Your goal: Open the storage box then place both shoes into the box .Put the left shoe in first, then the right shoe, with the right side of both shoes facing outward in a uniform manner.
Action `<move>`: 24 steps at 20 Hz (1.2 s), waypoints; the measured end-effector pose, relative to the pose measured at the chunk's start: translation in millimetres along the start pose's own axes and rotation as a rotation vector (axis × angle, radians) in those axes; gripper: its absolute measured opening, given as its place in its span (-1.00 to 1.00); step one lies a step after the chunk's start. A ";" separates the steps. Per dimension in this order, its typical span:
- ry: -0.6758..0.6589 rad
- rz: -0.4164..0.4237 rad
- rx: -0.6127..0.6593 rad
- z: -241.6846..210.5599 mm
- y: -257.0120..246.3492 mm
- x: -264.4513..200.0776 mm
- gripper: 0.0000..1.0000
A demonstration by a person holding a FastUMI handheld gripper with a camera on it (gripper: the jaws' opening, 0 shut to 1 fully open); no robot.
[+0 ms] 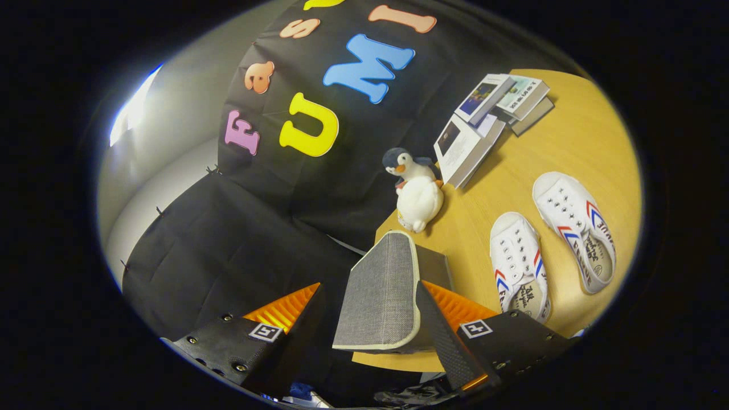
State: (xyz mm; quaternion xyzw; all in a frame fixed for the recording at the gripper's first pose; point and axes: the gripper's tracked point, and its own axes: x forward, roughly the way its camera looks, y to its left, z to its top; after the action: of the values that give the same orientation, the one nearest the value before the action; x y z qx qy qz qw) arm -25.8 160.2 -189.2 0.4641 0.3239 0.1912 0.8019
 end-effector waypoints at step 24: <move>0.239 0.038 0.383 -78.1 -29.8 53.4 0.49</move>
State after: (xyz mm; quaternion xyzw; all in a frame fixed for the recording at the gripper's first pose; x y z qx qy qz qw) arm -41.7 226.3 -261.4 0.5879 0.4384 0.1948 0.6513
